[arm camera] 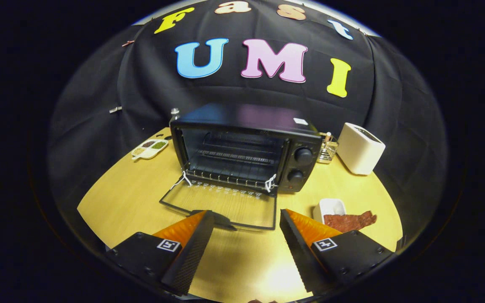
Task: Open the toaster oven, put the food inside, and close the toaster oven door.
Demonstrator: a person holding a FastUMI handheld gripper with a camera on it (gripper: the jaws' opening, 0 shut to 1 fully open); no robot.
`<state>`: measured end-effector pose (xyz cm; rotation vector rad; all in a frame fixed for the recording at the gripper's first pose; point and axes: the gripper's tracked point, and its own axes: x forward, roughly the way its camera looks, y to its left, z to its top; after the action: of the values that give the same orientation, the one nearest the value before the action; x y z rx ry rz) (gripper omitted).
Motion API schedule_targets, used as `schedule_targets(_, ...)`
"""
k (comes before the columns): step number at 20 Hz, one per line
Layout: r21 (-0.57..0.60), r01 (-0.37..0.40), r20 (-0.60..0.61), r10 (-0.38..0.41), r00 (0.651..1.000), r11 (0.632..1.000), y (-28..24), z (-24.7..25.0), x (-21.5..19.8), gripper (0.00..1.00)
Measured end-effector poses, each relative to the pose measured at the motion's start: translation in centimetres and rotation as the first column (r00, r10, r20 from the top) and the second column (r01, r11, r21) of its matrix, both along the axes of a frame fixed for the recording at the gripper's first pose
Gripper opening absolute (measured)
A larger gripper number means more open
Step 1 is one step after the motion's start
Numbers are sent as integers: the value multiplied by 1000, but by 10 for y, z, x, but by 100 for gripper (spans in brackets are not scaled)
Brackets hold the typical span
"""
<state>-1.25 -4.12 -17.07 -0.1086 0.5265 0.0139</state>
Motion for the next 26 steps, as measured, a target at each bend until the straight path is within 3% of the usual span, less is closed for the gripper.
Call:
schedule_targets(6, 37, 37, 43, -39, 998, 999, -83, 42, 13, 98)
schedule_targets(15, 135, 73, -103, -59, 993, 988, -221, 8, 10, 97)
schedule_targets(22, 284, 23, -270, 57, 961, 958, -249, -47, 4, 97)
schedule_targets(26, 392, 8, -343, 138, 929, 920, -238, -67, -1, 79)
